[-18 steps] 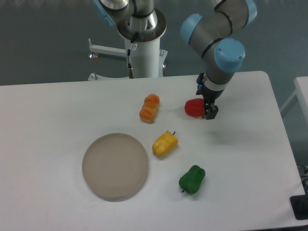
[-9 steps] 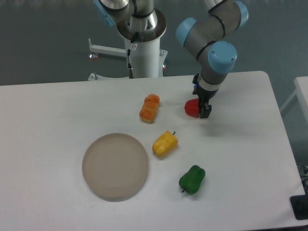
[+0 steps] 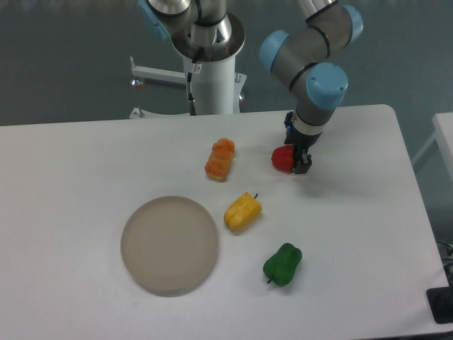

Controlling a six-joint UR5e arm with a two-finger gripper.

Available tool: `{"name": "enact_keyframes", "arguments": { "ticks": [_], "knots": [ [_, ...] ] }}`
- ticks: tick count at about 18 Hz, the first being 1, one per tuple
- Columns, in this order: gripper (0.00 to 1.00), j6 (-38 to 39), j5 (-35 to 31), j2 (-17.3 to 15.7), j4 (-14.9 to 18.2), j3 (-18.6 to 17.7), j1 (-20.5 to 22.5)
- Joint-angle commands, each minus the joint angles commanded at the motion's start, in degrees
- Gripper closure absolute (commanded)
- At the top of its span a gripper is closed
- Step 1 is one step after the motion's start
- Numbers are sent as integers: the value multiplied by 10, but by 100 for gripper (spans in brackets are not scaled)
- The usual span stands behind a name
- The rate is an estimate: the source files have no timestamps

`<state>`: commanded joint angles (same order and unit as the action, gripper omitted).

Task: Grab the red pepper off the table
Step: 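Close the gripper around the red pepper, then lift the red pepper up off the table and hold it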

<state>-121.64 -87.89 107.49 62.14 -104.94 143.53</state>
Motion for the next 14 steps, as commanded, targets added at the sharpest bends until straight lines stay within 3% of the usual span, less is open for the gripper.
{"name": "enact_keyframes", "arguments": {
  "ticks": [6,14],
  "knots": [
    [60,68,-2,0,24,75,0],
    [63,202,7,48,140,235,-25]
  ]
}}
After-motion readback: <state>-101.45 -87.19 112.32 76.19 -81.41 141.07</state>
